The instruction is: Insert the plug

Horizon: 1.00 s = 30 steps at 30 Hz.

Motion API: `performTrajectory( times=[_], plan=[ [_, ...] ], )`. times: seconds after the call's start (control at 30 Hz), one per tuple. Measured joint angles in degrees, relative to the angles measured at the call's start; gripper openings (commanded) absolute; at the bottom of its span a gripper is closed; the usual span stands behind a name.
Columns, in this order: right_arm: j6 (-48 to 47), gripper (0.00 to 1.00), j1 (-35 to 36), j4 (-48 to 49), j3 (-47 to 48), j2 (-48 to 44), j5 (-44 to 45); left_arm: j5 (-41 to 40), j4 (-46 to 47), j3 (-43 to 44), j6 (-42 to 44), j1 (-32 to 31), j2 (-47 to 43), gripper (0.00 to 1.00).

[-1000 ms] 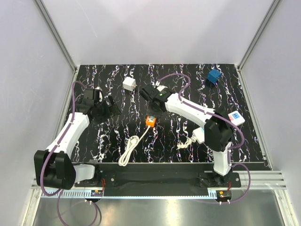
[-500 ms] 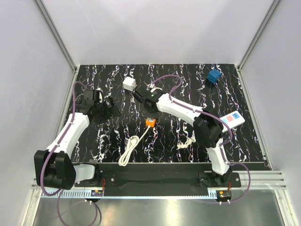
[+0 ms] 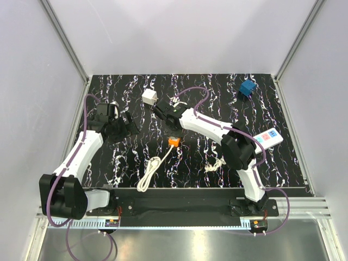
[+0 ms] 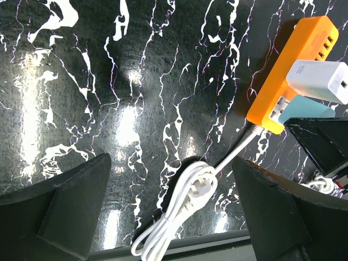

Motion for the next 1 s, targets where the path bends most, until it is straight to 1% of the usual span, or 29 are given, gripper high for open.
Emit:
performTrajectory(
  times=[0.6, 1.0],
  plan=[
    [0.07, 0.0, 0.04, 0.02, 0.42, 0.37, -1.09, -0.87, -0.07, 0.0, 0.0, 0.04, -0.79, 0.99],
    [1.79, 0.0, 0.11, -0.35, 0.63, 1.18, -1.95, -1.31, -0.07, 0.0, -0.02, 0.39, -1.29, 0.99]
  ],
)
